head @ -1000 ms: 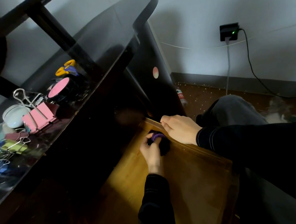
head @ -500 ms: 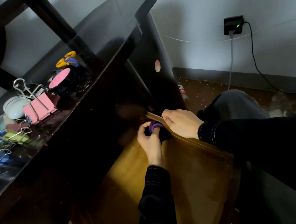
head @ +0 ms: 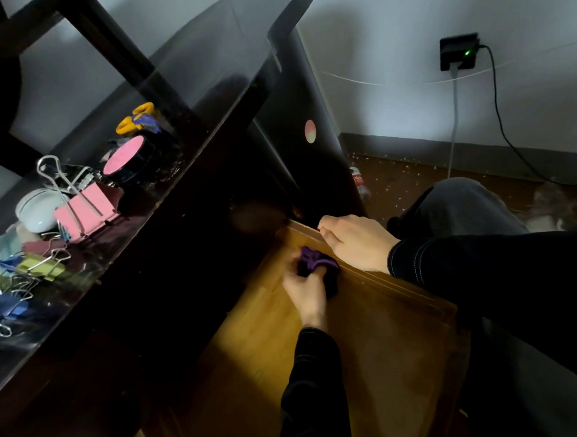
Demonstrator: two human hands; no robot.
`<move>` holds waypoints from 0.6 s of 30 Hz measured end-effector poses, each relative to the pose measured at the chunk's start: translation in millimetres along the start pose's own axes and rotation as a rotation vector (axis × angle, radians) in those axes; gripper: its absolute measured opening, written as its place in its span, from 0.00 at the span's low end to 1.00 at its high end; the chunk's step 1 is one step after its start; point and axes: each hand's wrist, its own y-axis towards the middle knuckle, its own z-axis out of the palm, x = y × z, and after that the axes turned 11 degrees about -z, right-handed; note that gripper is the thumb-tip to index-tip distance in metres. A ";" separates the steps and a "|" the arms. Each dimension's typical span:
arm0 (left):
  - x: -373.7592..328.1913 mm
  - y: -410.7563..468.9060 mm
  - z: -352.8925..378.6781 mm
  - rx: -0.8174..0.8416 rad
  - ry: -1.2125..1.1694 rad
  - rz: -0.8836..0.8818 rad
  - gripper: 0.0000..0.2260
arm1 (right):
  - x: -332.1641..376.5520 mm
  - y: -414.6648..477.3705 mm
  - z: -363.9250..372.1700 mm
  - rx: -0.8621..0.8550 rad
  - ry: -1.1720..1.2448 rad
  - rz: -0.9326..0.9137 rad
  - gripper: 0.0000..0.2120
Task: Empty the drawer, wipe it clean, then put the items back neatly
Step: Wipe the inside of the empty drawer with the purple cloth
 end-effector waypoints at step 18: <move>-6.4 -1.7 1.6 -0.015 -0.020 0.018 0.14 | -0.5 0.6 1.3 -0.006 0.043 0.024 0.11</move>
